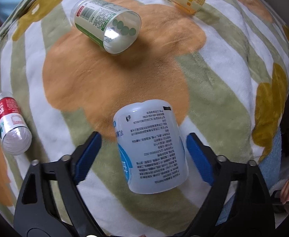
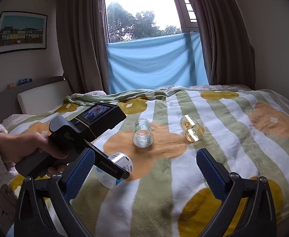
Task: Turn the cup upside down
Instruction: 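Lift the white bottle with the left tool, set it down, open, then move the right tool to the white bottle while the left tool withdraws, then close the right tool on the white bottle and lift it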
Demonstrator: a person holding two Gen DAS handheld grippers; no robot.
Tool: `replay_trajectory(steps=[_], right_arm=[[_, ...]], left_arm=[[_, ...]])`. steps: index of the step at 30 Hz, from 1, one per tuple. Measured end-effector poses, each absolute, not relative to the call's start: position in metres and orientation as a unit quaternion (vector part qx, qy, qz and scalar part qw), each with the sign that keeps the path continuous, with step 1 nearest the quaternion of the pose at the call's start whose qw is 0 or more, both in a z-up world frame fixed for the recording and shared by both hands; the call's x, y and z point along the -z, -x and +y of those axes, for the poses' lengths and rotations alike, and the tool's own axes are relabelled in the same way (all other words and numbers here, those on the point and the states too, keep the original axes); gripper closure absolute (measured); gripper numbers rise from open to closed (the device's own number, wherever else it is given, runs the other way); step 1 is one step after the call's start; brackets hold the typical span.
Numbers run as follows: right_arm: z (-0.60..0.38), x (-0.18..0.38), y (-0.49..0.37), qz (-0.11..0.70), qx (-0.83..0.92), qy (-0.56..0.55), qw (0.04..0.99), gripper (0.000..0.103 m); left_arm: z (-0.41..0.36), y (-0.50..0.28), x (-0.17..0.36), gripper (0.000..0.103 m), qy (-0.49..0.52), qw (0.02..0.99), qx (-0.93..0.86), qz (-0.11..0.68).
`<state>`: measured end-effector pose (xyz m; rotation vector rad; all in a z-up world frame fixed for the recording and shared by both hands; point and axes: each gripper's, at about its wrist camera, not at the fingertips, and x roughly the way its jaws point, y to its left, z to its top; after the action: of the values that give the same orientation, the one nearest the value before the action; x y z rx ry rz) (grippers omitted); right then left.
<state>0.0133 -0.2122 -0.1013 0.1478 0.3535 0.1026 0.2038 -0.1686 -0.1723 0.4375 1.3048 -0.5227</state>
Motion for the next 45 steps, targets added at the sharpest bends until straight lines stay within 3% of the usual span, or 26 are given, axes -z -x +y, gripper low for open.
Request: replay_trajectory(steps=[11, 19, 29, 34, 40, 43, 45], right_arm=[[-0.232, 0.063, -0.032, 0.205, -0.086, -0.088, 0.971, 0.000], [-0.223, 0.051, -0.119, 0.413, -0.184, -0.129, 0.883, 0.000], [-0.178, 0.108, -0.216, 0.617, -0.161, -0.142, 0.757, 0.000], [-0.170, 0.144, -0.244, 0.672, -0.130, -0.175, 0.708, 0.000], [-0.164, 0.179, -0.257, 0.708, -0.103, -0.185, 0.674, 0.007], [-0.163, 0.192, -0.261, 0.720, -0.098, -0.187, 0.661, 0.021], [-0.163, 0.196, -0.262, 0.725, -0.097, -0.187, 0.656, 0.023]], left_arm=[[-0.114, -0.179, 0.129, 0.006, -0.118, 0.794, 0.221, 0.554], [-0.058, -0.161, 0.124, 0.006, -0.057, 0.836, 0.177, 0.517], [-0.020, -0.138, 0.141, 0.006, 0.007, 0.848, 0.174, 0.501], [-0.013, -0.134, 0.152, 0.006, 0.006, 0.848, 0.179, 0.498], [-0.004, -0.138, 0.159, 0.006, 0.016, 0.846, 0.189, 0.498], [-0.001, -0.140, 0.163, 0.006, 0.026, 0.841, 0.197, 0.503], [-0.001, -0.142, 0.165, 0.006, 0.031, 0.838, 0.203, 0.505]])
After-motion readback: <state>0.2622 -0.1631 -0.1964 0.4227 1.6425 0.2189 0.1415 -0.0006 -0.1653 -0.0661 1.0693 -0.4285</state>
